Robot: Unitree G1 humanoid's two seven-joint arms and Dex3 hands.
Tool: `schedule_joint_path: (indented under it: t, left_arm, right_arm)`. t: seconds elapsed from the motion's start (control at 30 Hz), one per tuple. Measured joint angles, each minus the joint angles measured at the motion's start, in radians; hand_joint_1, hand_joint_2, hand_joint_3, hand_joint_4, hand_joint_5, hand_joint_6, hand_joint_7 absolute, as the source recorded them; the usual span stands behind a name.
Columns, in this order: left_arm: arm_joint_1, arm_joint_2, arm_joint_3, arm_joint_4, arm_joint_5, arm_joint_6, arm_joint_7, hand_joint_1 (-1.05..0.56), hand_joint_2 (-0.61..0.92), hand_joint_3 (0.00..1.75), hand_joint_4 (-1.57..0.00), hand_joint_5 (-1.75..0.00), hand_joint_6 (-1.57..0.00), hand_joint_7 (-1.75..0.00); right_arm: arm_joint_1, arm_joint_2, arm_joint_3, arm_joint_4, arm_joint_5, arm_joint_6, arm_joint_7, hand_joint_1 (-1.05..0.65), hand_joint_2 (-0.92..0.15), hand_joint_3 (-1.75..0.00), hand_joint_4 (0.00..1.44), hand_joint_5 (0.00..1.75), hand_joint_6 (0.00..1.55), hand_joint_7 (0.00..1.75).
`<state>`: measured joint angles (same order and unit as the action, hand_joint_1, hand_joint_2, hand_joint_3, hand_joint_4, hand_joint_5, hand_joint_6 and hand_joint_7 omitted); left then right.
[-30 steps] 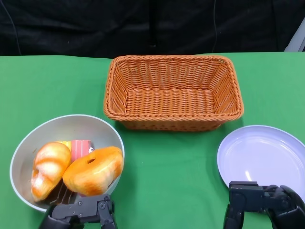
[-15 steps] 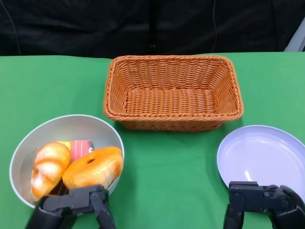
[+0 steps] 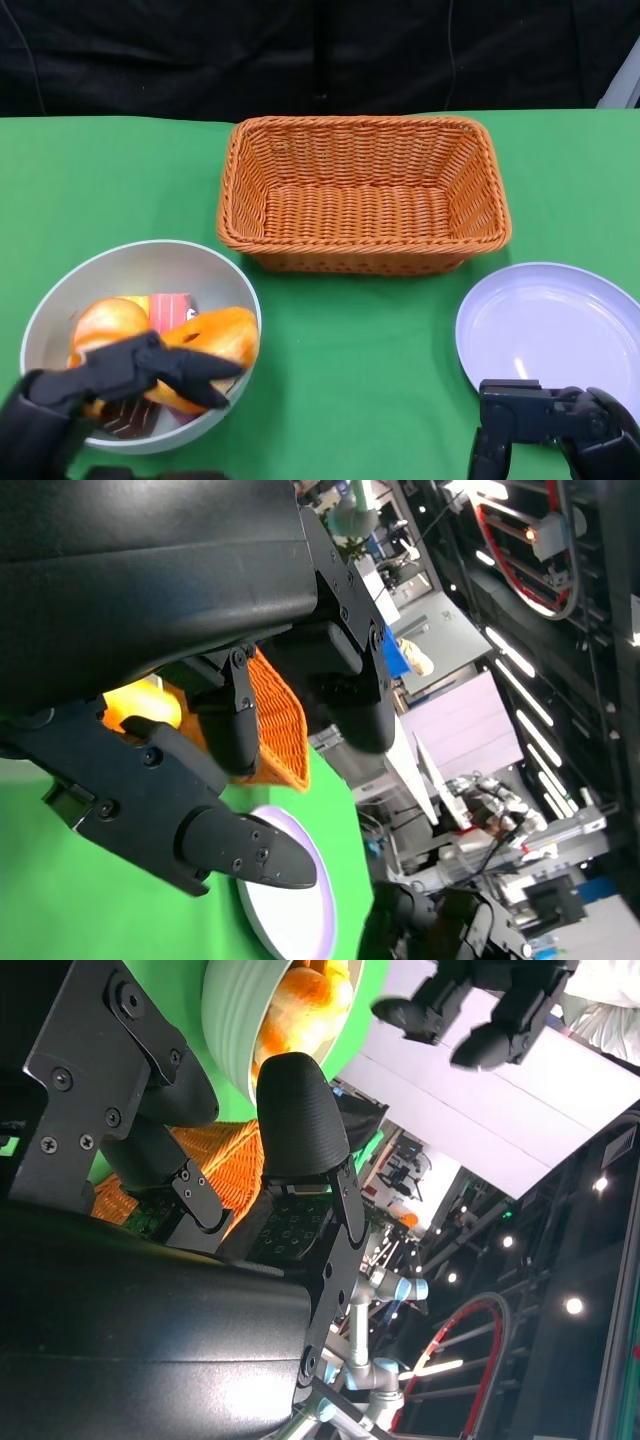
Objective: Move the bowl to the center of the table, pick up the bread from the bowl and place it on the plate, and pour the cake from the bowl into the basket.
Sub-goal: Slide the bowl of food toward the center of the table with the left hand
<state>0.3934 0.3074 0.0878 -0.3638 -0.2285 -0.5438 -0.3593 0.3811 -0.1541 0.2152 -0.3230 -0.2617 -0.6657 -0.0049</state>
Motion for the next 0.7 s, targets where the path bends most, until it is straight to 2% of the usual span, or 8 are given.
schedule_joint_path:
  t: [0.07, 0.27, 0.43, 0.7]
  left_arm:
    - [-0.014, 0.009, 0.031, 0.004, 0.000, 0.011, 0.000, -0.47, 0.92, 0.15, -0.48, -0.65, -0.50, -0.21]
    - [-0.025, 0.011, 0.083, 0.010, 0.002, 0.041, 0.000, -0.49, 0.92, 0.19, -0.33, -0.55, -0.44, -0.13]
    - [-0.048, 0.037, 0.167, 0.034, 0.046, 0.060, 0.003, -0.56, 0.92, 0.22, -0.23, -0.51, -0.41, -0.09]
    - [-0.070, 0.038, 0.255, 0.090, 0.109, 0.099, 0.067, -0.61, 0.92, 0.27, -0.15, -0.48, -0.36, -0.06]
  right_arm:
    - [-0.003, 0.001, 0.000, 0.000, -0.002, 0.000, 0.000, 0.22, -0.02, -1.75, 1.09, 1.74, 1.03, 1.46]
    - [-0.007, 0.002, 0.000, 0.001, -0.004, 0.000, 0.000, 0.21, -0.02, -1.75, 1.09, 1.74, 1.03, 1.46]
    - [-0.009, 0.002, 0.000, 0.001, -0.005, 0.000, -0.001, 0.19, -0.01, -1.75, 1.09, 1.75, 1.02, 1.46]
    - [-0.014, 0.001, -0.001, 0.003, -0.008, 0.000, -0.001, 0.19, -0.01, -1.75, 1.09, 1.74, 1.03, 1.47]
